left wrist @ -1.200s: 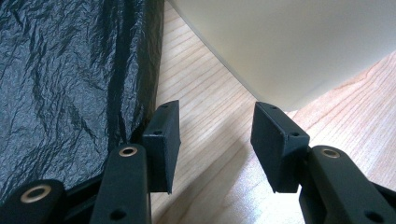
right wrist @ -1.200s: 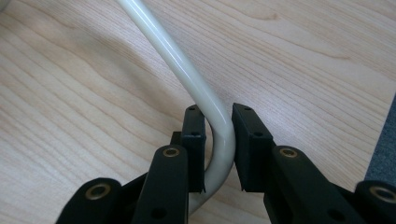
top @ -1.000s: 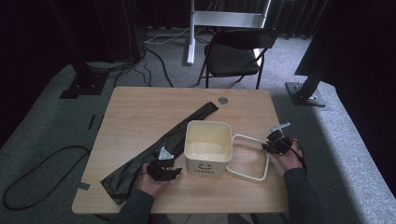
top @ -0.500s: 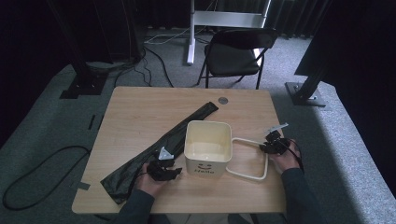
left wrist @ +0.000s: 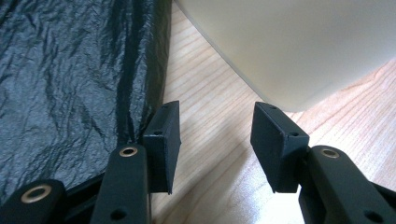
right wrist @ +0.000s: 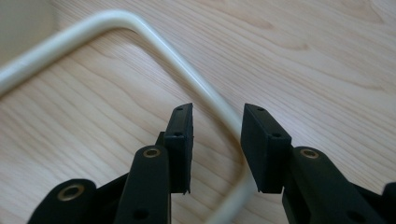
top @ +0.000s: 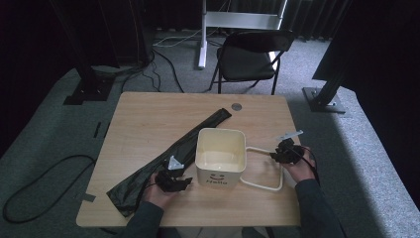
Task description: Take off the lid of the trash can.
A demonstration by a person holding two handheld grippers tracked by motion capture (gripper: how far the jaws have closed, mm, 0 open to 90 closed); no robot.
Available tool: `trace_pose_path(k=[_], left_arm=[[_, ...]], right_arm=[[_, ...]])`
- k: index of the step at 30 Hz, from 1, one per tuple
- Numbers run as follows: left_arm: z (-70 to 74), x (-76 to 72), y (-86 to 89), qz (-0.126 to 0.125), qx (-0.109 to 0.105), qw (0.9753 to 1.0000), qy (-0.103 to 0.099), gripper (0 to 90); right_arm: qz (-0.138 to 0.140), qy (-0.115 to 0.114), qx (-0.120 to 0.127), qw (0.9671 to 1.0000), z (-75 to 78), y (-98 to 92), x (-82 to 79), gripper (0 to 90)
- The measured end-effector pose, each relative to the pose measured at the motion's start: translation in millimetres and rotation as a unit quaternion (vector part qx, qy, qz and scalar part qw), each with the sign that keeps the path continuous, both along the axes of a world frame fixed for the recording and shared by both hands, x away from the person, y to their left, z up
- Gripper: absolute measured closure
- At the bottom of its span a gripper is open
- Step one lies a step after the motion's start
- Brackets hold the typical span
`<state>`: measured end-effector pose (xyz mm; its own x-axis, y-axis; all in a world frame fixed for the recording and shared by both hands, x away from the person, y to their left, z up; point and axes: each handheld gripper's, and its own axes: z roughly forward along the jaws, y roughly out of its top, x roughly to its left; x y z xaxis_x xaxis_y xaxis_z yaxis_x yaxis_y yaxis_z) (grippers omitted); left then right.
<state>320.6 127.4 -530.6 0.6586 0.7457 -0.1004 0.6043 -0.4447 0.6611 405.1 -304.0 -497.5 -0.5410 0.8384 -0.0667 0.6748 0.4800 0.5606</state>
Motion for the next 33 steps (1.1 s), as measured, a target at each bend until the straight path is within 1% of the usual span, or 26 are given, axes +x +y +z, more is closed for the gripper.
trace_pose_path(k=[3, 4, 5, 8, 10, 11, 12, 13, 14, 16, 18, 19, 21, 23, 24, 27, 28, 30, 33], left_arm=[[0.4, 0.0, 0.5, 0.001, -0.001, 1.0000, 0.000, 53.1], [0.8, -0.1, 0.9, 0.001, -0.001, 1.0000, -0.001, 53.1], [1.3, -0.5, 0.7, 0.001, -0.001, 1.0000, -0.002, 53.1], [2.1, -1.0, 0.4, 0.001, -0.003, 1.0000, -0.004, 53.1], [2.8, -1.0, 0.8, 0.001, -0.005, 1.0000, -0.003, 53.2], [3.5, -1.0, 1.4, 0.002, -0.005, 1.0000, -0.001, 53.6], [3.5, -1.0, 1.4, 0.002, -0.005, 1.0000, -0.001, 53.6], [3.8, -0.9, 2.0, 0.004, -0.006, 1.0000, -0.001, 53.6], [3.8, -0.9, 2.0, 0.004, -0.006, 1.0000, -0.001, 53.7], [4.2, -0.7, 2.6, 0.005, -0.008, 1.0000, 0.000, 54.0], [4.6, -0.5, 3.0, 0.005, -0.009, 0.9999, 0.000, 54.0], [5.2, -0.3, 3.6, 0.005, -0.008, 1.0000, -0.001, 54.0], [5.8, -0.3, 4.0, 0.005, -0.008, 1.0000, 0.000, 54.0], [7.0, -0.6, 4.4, 0.006, -0.007, 1.0000, -0.004, 54.0], [9.0, -0.6, 5.9, 0.006, -0.008, 0.9999, -0.007, 54.0], [12.3, -0.1, 9.6, 0.014, -0.010, 0.9998, -0.012, 54.0], [13.0, 0.1, 10.8, 0.017, -0.013, 0.9997, -0.013, 53.9], [14.9, 0.6, 13.5, 0.021, -0.010, 0.9996, -0.015, 53.9], [18.1, 1.4, 16.9, 0.025, -0.015, 0.9994, -0.018, 54.0]], right_arm=[[0.003, -0.002, 0.003, 1.0000, 1.0, 2.5, -0.6, 63.8], [0.007, -0.002, 0.009, 0.9999, 1.9, 5.6, -1.1, 63.7], [0.016, 0.000, 0.019, 0.9997, 2.5, 13.0, -2.2, 63.7], [0.023, -0.001, 0.021, 0.9995, 2.3, 18.3, -2.8, 63.6], [0.029, 0.001, 0.035, 0.9990, 2.1, 23.6, -3.6, 63.5], [0.035, 0.005, 0.048, 0.9983, 2.0, 27.6, -4.5, 63.5], [0.035, 0.005, 0.048, 0.9983, 2.0, 27.6, -4.5, 63.5], [0.042, 0.007, 0.055, 0.9976, 1.9, 32.5, -5.7, 63.5], [0.042, 0.007, 0.055, 0.9976, 1.9, 32.5, -5.7, 63.5], [0.052, 0.009, 0.060, 0.9968, 2.4, 39.6, -7.7, 63.2], [0.056, 0.008, 0.062, 0.9965, 2.9, 41.5, -8.2, 63.1], [0.063, 0.005, 0.064, 0.9959, 4.7, 45.1, -9.2, 63.1], [0.066, 0.003, 0.066, 0.9956, 5.6, 46.7, -9.3, 63.1], [0.069, 0.002, 0.075, 0.9948, 7.4, 50.8, -9.4, 63.1], [0.071, 0.002, 0.075, 0.9946, 7.9, 52.8, -9.1, 63.2], [0.076, 0.002, 0.079, 0.9940, 8.3, 57.2, -8.5, 63.5], [0.078, 0.001, 0.081, 0.9937, 8.4, 58.6, -8.3, 63.5], [0.079, 0.001, 0.085, 0.9932, 8.7, 61.2, -7.9, 63.6], [0.081, 0.002, 0.088, 0.9928, 8.4, 65.2, -6.5, 63.8]])
